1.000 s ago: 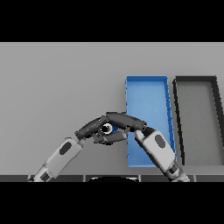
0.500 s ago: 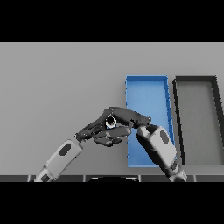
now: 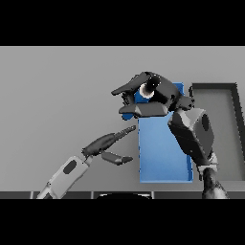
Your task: Pick up the blue pipe and place it into the blue bin.
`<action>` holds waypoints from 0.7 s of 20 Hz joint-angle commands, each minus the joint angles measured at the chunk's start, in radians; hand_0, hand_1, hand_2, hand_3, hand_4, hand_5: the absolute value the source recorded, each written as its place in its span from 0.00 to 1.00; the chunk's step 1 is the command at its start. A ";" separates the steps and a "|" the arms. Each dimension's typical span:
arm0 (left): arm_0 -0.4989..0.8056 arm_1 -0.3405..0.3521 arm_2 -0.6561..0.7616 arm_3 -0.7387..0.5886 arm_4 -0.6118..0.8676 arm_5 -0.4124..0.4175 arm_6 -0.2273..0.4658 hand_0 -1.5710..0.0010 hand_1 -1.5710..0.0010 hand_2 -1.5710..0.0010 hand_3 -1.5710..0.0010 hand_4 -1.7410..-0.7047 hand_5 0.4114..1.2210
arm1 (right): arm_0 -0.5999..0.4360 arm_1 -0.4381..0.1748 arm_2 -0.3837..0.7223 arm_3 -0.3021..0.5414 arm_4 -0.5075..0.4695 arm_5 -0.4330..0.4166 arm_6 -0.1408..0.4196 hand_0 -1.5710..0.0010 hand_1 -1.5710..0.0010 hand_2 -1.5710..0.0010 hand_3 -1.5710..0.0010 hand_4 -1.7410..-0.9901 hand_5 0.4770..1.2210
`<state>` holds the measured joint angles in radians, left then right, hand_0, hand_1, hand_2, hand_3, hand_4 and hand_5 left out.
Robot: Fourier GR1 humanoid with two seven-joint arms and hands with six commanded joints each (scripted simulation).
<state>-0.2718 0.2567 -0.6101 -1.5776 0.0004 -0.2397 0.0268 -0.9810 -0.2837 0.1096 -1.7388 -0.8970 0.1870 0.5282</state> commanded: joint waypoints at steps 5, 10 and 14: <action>-0.006 0.007 0.017 -0.011 0.028 -0.007 0.030 1.00 1.00 1.00 1.00 0.80 0.10 | -0.092 -0.093 -0.071 0.202 0.108 -0.083 -0.033 0.00 0.00 0.00 0.00 0.01 0.88; -0.017 -0.006 0.023 0.012 0.030 -0.004 0.050 1.00 1.00 1.00 1.00 0.81 0.10 | 0.024 -0.158 -0.099 0.346 0.180 -0.095 -0.023 0.00 0.00 0.00 0.00 0.00 0.86; -0.028 -0.009 0.028 0.026 0.039 -0.013 0.058 1.00 1.00 1.00 1.00 0.82 0.08 | 0.170 -0.161 -0.059 0.352 0.232 -0.125 0.009 0.00 0.00 0.00 0.00 0.00 0.87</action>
<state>-0.2996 0.2480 -0.5817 -1.5517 0.0389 -0.2524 0.0867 -0.8091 -0.4437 0.0513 -1.3864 -0.6669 0.0628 0.5430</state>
